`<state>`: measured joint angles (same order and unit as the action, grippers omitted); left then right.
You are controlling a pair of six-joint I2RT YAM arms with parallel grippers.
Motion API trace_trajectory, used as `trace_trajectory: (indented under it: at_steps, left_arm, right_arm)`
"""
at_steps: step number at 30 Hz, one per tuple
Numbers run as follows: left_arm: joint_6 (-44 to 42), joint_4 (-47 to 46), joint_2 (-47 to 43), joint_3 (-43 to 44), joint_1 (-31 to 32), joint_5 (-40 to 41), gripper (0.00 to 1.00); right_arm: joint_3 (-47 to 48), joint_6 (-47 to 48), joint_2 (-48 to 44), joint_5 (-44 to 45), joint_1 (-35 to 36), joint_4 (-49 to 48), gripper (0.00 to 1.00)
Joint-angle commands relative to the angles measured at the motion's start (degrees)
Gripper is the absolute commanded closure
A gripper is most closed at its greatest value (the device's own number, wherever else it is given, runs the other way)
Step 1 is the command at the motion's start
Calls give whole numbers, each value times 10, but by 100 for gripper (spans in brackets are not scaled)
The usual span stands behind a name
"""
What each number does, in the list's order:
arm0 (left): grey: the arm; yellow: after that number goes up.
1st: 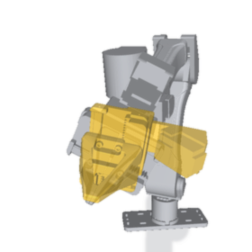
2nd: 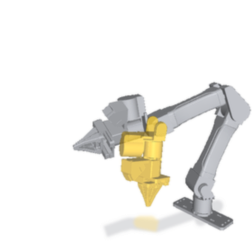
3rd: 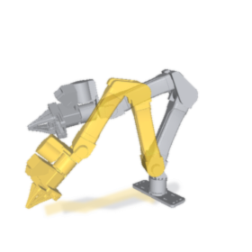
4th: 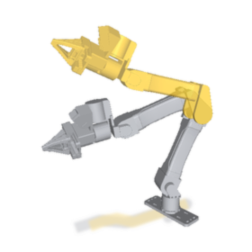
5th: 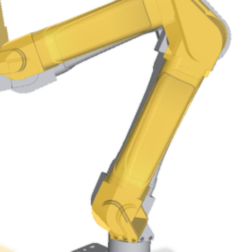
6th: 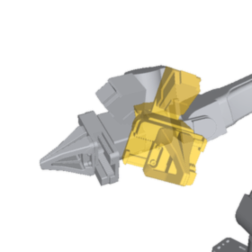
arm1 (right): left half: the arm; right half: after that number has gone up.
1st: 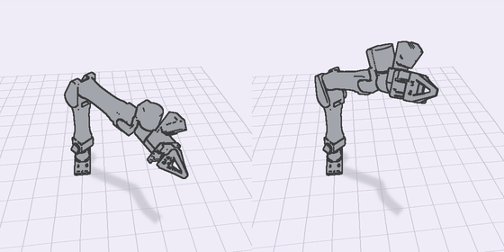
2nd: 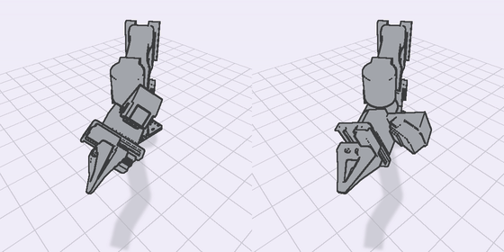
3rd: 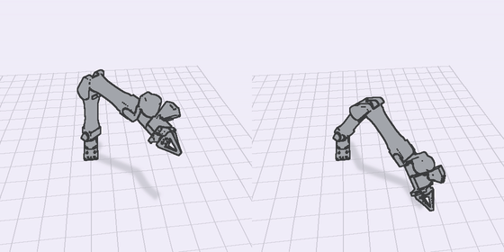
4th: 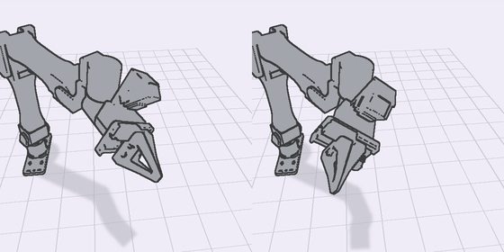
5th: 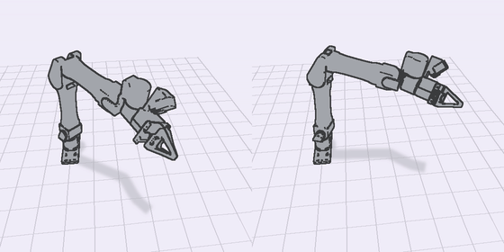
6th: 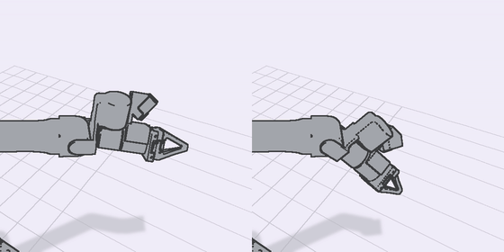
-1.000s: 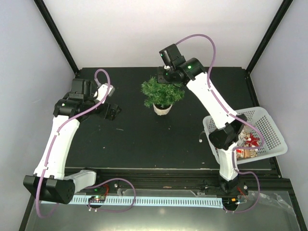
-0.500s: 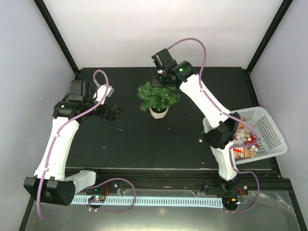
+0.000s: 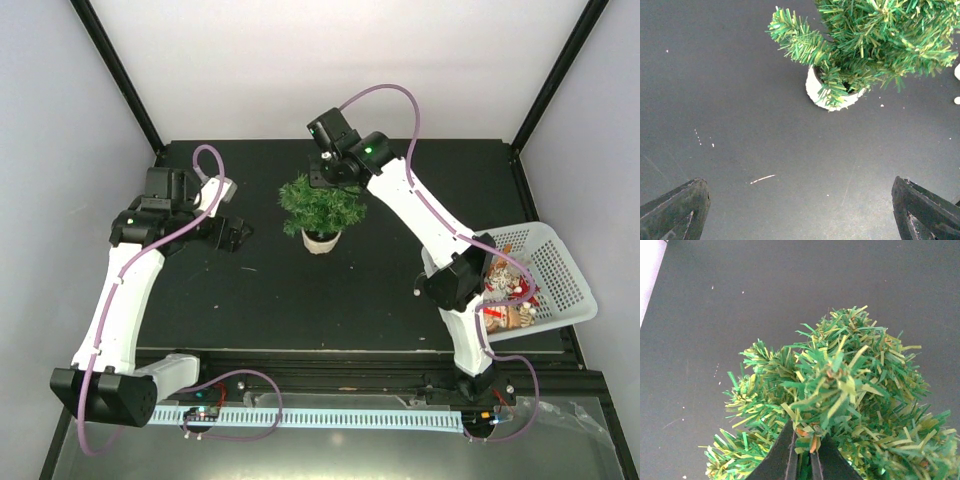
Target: Decorate the small christmas tree
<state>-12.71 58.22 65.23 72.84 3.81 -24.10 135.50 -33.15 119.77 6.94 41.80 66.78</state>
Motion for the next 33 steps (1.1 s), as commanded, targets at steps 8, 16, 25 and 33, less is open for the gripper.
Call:
trace_trajectory:
  at_steps: [8, 16, 25, 33]
  left_arm:
    - [11, -19, -19, -16, -9, -18, 1]
    - [9, -19, -23, -20, -12, -24, 1]
    - [7, -14, -20, -14, -13, -24, 1]
    - [-1, -5, -13, -1, -13, -29, 1]
  right_arm:
    - [-15, -6, -3, -9, 8, -28, 88]
    - [-55, -14, -34, -30, 14, -55, 51]
    - [-154, -28, -140, -28, 15, -101, 37]
    - [-322, -14, -313, -41, 16, -219, 26]
